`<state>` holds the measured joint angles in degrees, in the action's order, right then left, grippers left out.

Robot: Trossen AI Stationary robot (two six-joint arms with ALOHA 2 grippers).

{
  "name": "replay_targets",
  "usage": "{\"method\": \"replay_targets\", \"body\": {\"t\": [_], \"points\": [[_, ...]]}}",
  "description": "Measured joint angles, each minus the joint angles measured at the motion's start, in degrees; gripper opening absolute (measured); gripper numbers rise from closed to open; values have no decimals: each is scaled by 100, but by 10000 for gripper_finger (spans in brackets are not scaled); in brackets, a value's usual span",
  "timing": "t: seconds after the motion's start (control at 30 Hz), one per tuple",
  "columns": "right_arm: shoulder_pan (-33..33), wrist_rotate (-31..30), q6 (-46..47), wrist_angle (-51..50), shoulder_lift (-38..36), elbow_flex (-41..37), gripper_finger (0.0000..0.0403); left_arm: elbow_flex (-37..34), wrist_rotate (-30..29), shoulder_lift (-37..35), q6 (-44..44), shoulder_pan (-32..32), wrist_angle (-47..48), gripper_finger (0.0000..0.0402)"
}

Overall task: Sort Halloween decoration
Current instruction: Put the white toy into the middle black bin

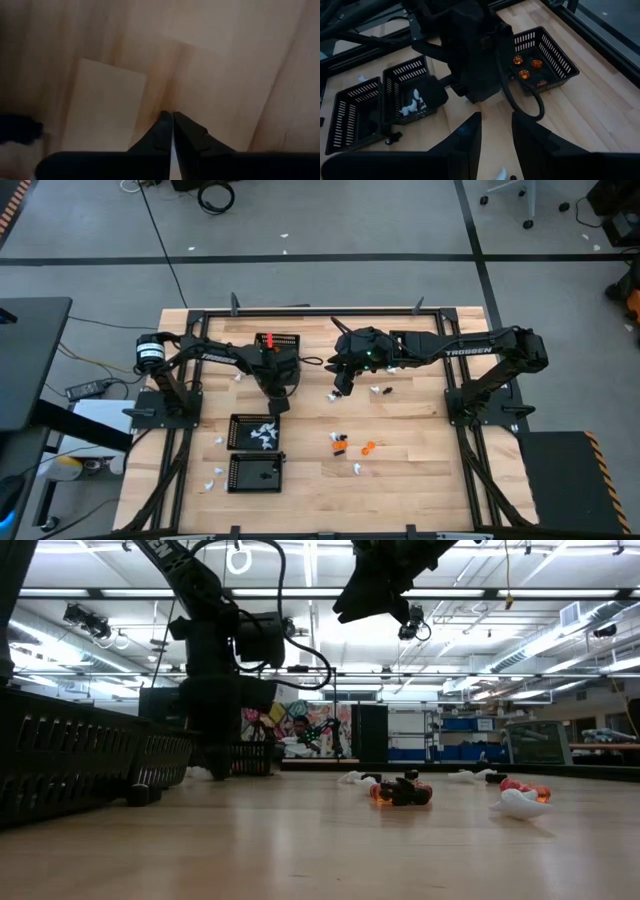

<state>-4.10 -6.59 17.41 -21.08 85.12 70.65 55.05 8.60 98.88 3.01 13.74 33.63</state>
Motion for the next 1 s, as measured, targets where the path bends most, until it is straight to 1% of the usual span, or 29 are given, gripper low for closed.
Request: {"method": "replay_targets", "body": {"t": [0.13,0.33,0.63,1.0], "points": [[-11,0,-47,-2,0,0,113,115,223,-8,-65,76,-29,18],[-13,-65,-86,-2,0,0,113,115,632,-8,-20,131,-8,4],[-22,-87,-87,-2,0,0,113,120,654,-20,-33,131,-8,4],[-22,-87,-89,-2,0,0,113,128,518,-28,-69,131,13,1]]}}
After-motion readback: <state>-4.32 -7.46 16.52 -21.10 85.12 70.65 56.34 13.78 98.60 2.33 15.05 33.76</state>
